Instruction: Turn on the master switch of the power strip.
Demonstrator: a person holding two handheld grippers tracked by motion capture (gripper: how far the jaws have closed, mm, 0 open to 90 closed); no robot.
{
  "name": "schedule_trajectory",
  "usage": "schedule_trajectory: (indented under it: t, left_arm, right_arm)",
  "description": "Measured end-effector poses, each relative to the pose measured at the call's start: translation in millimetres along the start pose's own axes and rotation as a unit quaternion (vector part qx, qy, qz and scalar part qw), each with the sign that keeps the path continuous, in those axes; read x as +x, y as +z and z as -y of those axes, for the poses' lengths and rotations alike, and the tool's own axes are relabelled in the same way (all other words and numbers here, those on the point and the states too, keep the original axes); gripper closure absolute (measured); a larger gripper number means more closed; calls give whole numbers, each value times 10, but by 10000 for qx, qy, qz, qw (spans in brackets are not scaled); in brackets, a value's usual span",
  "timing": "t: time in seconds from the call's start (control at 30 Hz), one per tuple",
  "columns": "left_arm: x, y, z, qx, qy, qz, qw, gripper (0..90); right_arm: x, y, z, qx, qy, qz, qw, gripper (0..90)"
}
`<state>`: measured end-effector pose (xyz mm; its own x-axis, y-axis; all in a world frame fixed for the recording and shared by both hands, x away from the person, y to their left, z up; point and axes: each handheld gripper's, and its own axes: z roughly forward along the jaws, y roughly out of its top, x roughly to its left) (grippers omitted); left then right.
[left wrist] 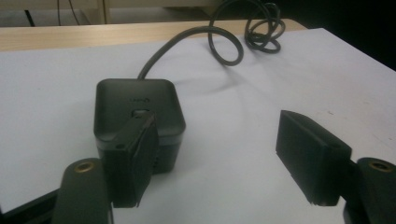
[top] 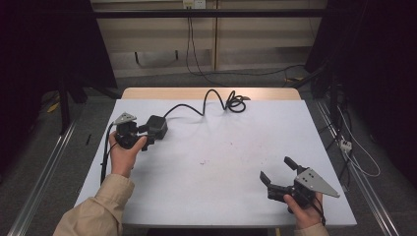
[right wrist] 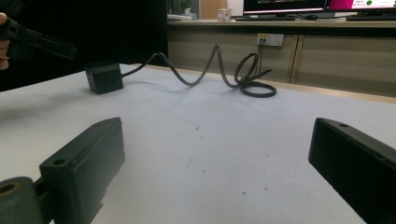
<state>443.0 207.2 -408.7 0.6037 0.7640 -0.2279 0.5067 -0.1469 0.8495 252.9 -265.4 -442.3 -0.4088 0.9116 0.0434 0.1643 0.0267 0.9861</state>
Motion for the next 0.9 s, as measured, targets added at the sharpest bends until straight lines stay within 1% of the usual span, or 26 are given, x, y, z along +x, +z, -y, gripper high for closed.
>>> schedule_trajectory:
  t: [0.07, 0.2, 0.37, 0.43, 0.53, 0.63, 0.7, 0.9]
  left_arm:
    - [-25, -19, 21, -17, 20, 36, 10000, 259]
    - [-53, -73, 67, -37, 24, 146, 9999, 242]
    - [-88, -115, 109, 47, 100, 210, 9997, 214]
    - [-104, -133, 126, 44, 110, 282, 9995, 213]
    - [-133, -148, 155, 35, 164, 298, 9994, 206]
    - [-159, -165, 190, 14, 157, 370, 9992, 206]
    - [-184, -181, 209, 2, 191, 401, 9990, 202]
    - [-226, -229, 263, -53, 168, 520, 9985, 194]
  right_arm:
    - [4, 2, 0, 1, -18, -17, 10000, 29]
    - [12, 6, 1, 11, -11, -24, 10000, 29]
    - [16, 6, 3, 20, -10, -34, 10000, 29]
    - [16, 6, 4, 21, -9, -33, 10000, 29]
    - [17, 7, 6, 30, -5, -36, 10000, 29]
    - [18, 6, 5, 25, -3, -43, 10000, 29]
    - [18, 6, 4, 24, 1, -49, 10000, 29]
    - [16, 5, 6, 28, 9, -53, 10000, 29]
